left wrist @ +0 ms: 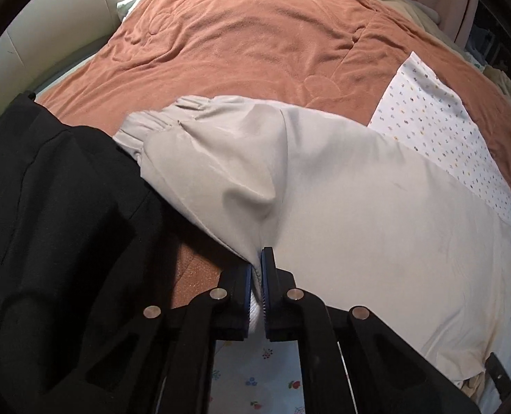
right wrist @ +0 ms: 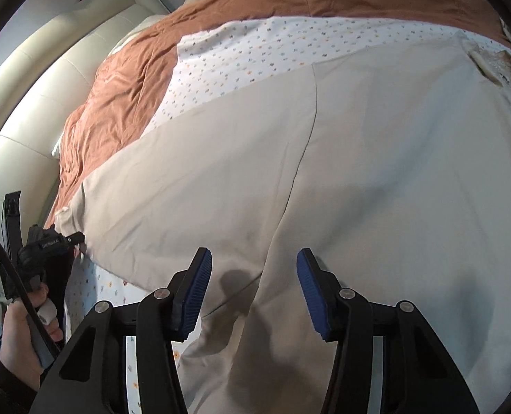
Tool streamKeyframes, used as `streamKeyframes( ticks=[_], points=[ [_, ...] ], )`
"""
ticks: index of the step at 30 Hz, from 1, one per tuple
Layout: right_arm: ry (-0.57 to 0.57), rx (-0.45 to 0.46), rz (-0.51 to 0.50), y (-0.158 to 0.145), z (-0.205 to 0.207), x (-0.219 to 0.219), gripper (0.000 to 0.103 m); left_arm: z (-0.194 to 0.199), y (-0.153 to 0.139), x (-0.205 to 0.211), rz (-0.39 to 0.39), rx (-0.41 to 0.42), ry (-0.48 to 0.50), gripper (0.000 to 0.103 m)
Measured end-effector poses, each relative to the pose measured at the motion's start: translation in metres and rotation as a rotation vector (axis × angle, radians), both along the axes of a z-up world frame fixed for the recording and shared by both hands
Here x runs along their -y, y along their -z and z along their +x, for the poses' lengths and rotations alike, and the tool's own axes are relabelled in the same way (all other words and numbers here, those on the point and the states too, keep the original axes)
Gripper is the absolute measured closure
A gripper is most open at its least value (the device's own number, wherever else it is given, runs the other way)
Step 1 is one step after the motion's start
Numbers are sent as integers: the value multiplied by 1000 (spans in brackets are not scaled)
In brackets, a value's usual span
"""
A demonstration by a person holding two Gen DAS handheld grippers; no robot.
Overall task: Fold large clothes
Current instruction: 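Grasp the jacket sleeve cuff with the left tool and lift it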
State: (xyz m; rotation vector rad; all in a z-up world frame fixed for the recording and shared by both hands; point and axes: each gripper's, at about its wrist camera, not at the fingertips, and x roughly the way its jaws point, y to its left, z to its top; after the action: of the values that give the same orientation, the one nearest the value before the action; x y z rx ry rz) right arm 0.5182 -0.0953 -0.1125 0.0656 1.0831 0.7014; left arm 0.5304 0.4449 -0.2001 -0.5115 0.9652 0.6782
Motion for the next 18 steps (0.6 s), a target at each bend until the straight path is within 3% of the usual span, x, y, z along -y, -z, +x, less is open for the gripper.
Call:
streamKeyframes(
  ticks=[6,9,12,18],
  points=[
    [29,-73,82,-4,10,16,54,0,-64,23,68,103,71,97],
    [71,-38,45,-12,7,30,53,2,-103,39,94,166,109,97],
    [123,-29,89,-20,1,51,39,6,-138,62,114,215,160,97],
    [163,-2,99,-29,-13,83,37,10,-197,115,140,302,254,98]
  ],
)
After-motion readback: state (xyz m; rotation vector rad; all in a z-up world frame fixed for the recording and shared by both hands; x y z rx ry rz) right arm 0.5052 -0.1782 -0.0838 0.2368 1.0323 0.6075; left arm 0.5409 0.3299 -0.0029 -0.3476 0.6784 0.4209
